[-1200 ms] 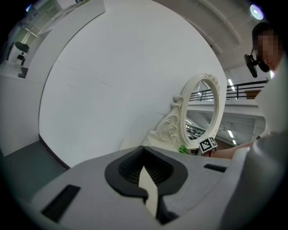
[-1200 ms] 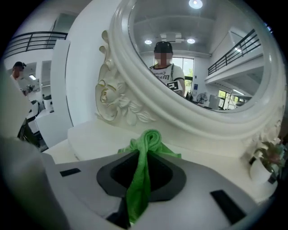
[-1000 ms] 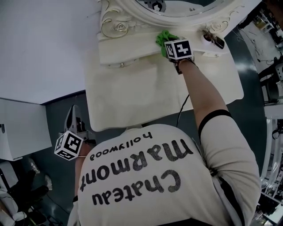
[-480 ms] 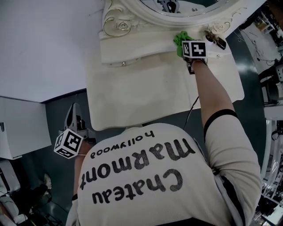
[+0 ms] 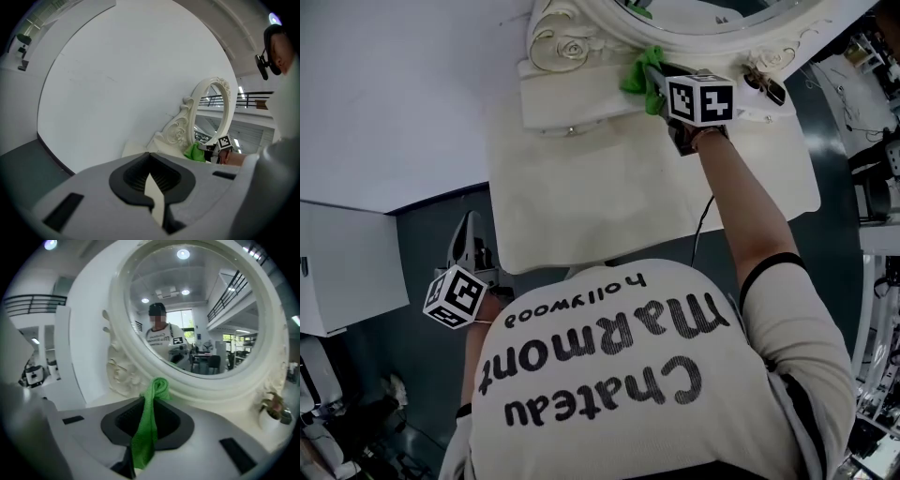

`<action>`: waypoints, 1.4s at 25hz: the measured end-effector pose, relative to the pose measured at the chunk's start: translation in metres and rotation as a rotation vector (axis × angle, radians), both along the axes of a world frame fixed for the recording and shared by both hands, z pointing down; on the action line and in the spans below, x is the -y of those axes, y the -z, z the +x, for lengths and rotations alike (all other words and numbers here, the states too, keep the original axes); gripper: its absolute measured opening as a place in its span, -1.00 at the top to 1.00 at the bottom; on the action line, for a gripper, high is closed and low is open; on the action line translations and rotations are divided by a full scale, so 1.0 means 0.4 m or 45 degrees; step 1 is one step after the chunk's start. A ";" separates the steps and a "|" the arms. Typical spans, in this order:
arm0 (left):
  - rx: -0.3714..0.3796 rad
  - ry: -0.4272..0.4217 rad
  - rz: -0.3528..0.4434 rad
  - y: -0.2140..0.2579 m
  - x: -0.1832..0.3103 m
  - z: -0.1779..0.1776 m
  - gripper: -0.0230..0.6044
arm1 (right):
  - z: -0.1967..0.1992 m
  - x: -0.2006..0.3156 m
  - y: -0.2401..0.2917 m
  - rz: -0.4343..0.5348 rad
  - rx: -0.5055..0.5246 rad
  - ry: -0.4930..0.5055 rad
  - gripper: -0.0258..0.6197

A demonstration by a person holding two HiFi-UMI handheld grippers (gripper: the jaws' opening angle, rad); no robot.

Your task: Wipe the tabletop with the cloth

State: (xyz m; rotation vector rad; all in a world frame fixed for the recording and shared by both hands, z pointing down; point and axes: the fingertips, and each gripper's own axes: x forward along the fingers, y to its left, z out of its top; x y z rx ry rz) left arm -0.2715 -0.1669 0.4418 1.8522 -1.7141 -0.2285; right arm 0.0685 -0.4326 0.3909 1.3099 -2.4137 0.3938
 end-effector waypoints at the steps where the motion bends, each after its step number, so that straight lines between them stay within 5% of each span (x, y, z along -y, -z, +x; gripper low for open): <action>1: -0.005 -0.008 0.004 0.000 0.004 0.006 0.90 | -0.060 -0.021 0.015 0.012 0.040 0.079 0.70; 8: -0.021 0.035 -0.014 -0.023 -0.016 -0.016 0.90 | -0.391 -0.145 0.071 0.098 0.156 0.441 0.70; 16: -0.027 0.134 -0.036 -0.036 -0.057 -0.086 0.90 | -0.600 -0.212 -0.082 0.127 -0.214 0.760 0.70; 20: -0.026 0.156 -0.041 -0.038 -0.062 -0.106 0.90 | -0.593 -0.201 -0.177 0.068 -0.362 0.740 0.70; 35: -0.060 0.155 -0.042 -0.055 -0.089 -0.097 0.90 | -0.552 -0.185 -0.179 0.121 -0.339 0.561 0.70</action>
